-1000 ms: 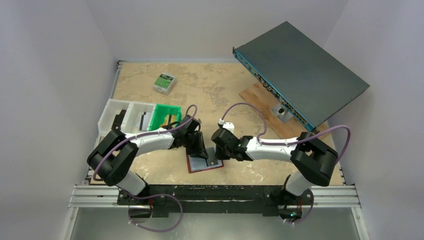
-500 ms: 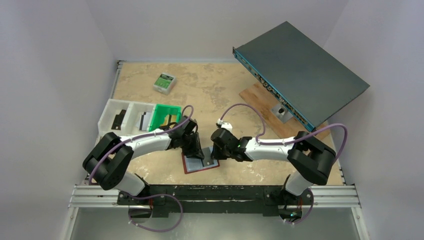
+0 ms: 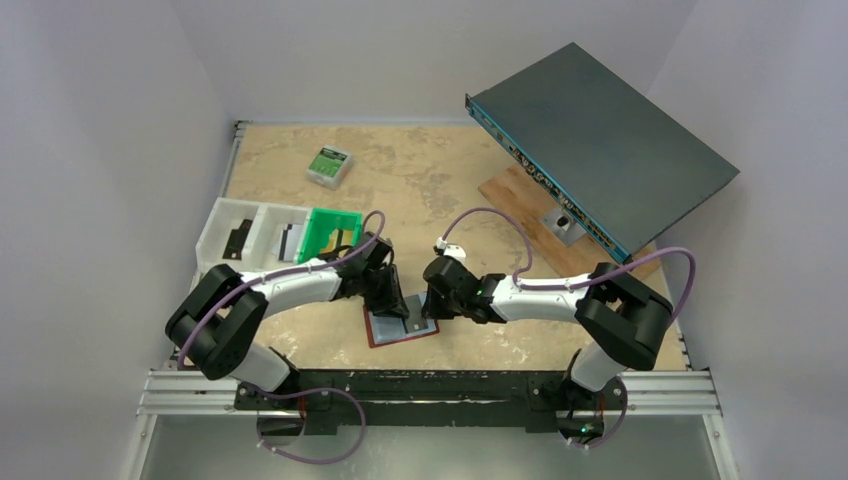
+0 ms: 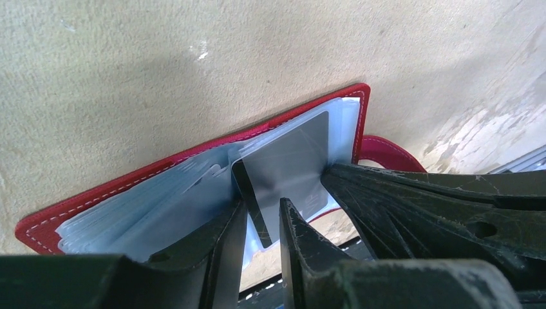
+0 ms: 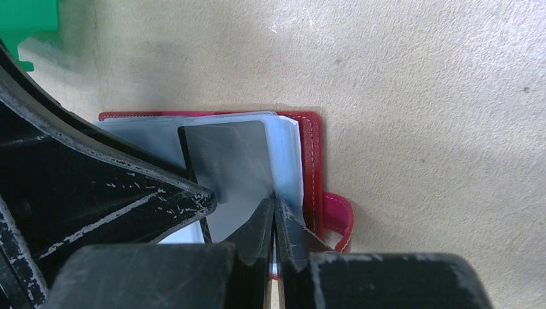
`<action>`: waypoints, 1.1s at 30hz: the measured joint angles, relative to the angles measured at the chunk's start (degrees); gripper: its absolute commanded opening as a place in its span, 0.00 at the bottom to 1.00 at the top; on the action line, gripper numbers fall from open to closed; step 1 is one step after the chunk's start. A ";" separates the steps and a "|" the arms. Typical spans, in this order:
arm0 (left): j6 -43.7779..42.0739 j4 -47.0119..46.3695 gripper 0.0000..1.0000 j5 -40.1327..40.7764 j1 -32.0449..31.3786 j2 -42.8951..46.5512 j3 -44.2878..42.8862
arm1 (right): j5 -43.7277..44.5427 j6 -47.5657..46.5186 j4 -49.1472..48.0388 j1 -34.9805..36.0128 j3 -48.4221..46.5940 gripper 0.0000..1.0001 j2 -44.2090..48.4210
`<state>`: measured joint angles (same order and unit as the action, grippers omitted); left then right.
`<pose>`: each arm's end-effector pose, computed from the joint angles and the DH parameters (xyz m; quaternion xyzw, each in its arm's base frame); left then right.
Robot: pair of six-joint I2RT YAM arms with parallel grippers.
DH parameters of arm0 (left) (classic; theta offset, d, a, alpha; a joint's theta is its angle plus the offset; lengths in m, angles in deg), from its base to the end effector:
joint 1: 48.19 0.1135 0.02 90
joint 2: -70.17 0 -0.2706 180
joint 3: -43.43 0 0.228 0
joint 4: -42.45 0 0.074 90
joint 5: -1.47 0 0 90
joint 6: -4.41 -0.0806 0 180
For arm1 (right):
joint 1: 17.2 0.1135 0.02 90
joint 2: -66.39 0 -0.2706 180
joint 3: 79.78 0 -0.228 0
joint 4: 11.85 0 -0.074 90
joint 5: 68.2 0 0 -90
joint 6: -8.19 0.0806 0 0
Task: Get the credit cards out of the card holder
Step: Remove the credit card from the card holder.
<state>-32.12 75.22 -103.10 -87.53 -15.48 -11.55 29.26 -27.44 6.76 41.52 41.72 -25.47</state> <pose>0.1910 -0.1828 0.1311 -0.0898 0.9617 -0.2501 0.0677 0.1720 0.2630 0.1373 -0.0146 0.9436 0.2374 0.2306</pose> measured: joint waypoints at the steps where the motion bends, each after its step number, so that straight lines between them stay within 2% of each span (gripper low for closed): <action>1: 0.48 -0.63 0.25 -0.39 0.26 0.09 0.37 | -0.02 -0.04 -0.02 -0.02 0.00 0.00 -0.02; 10: 6.10 -8.44 0.19 -2.36 1.70 3.98 6.78 | -0.55 -0.20 -1.01 -0.04 0.61 0.00 0.02; 20: 9.81 -11.54 0.11 -2.60 1.70 8.44 10.71 | -1.36 -0.17 -2.69 -0.24 1.27 0.00 0.02; 23: 10.51 -12.57 0.07 -2.67 1.79 8.70 11.52 | -1.38 -0.13 -2.95 -0.24 1.46 0.00 0.04; 25: 10.67 -12.81 0.01 -2.69 1.84 8.90 11.72 | -1.38 0.00 -3.08 -0.24 1.60 0.00 0.07; 33: 10.45 -13.31 0.00 -3.32 2.21 10.45 12.22 | -1.22 1.03 -3.72 -0.31 2.14 0.00 -0.07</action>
<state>-21.67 61.91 -106.42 -85.32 -5.03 0.67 28.04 -26.41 3.04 41.21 43.86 -25.53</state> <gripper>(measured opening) 0.019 0.003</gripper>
